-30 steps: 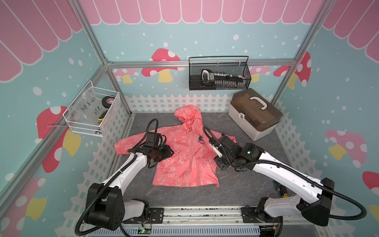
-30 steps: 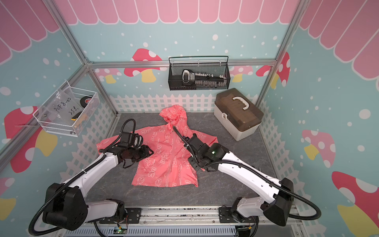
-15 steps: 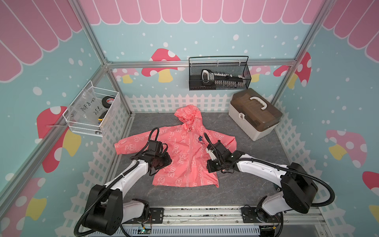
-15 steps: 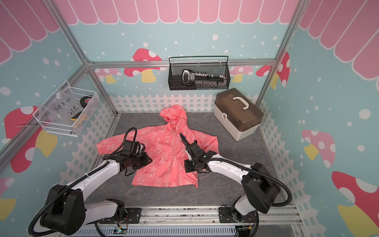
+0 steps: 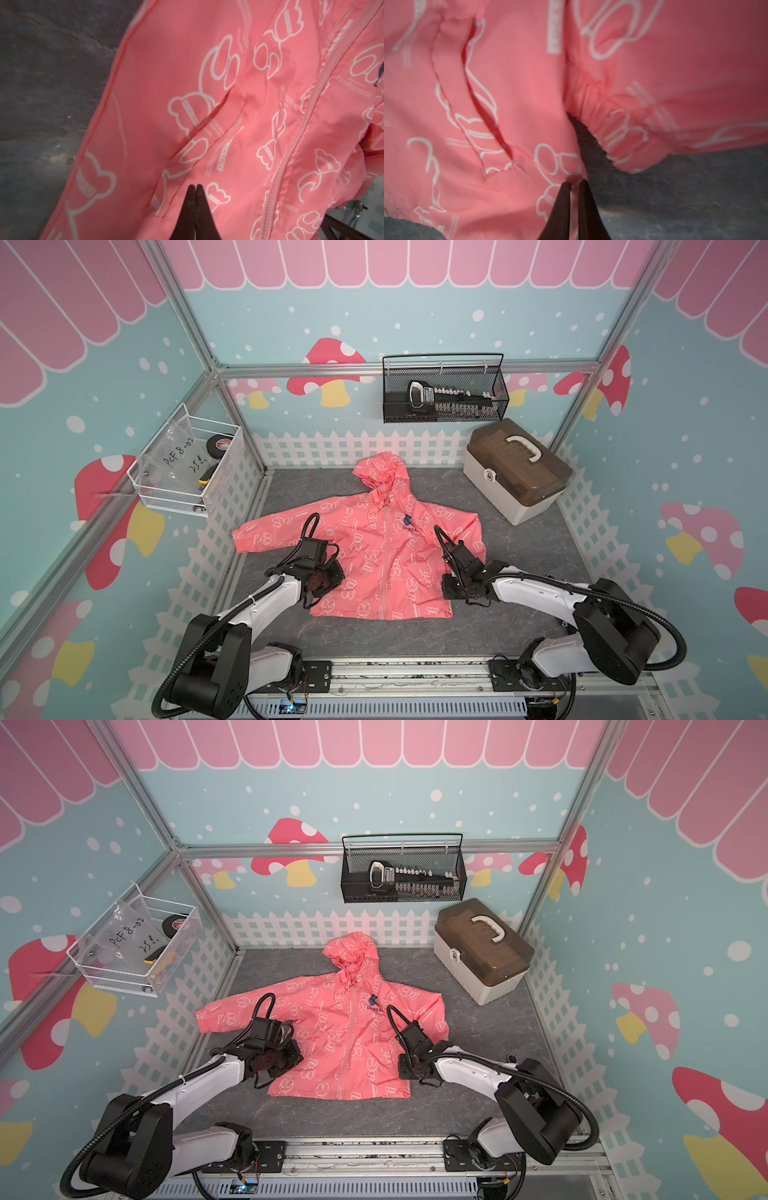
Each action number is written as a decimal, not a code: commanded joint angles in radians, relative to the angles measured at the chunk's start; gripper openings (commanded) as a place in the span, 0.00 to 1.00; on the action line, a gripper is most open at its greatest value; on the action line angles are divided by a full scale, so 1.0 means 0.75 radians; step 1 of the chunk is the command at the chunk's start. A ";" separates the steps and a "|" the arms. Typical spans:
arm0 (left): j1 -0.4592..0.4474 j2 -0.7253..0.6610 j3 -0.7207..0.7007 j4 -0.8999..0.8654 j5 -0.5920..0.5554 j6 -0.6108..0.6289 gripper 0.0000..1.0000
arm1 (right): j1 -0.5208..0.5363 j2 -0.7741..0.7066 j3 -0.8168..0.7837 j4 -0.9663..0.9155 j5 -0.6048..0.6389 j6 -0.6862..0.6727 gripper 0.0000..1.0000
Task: Unzip the jacket
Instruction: Flatten out the jacket at the center of the board.
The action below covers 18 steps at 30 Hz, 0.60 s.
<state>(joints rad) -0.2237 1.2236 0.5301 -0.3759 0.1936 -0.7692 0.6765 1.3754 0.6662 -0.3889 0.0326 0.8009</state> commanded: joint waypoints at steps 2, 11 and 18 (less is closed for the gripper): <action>0.000 -0.138 -0.015 -0.060 -0.156 -0.044 0.00 | -0.119 -0.182 0.030 -0.184 0.131 -0.040 0.27; 0.001 -0.370 0.007 -0.071 -0.205 -0.016 0.00 | -0.329 -0.125 0.209 -0.252 0.045 -0.223 0.68; -0.017 -0.331 0.029 -0.032 -0.142 0.025 0.02 | -0.314 0.091 0.243 -0.165 -0.044 -0.209 0.98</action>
<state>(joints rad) -0.2260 0.9558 0.5282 -0.4194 0.0731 -0.7658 0.4335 1.4117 0.8383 -0.5201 0.0277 0.6426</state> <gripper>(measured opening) 0.055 0.974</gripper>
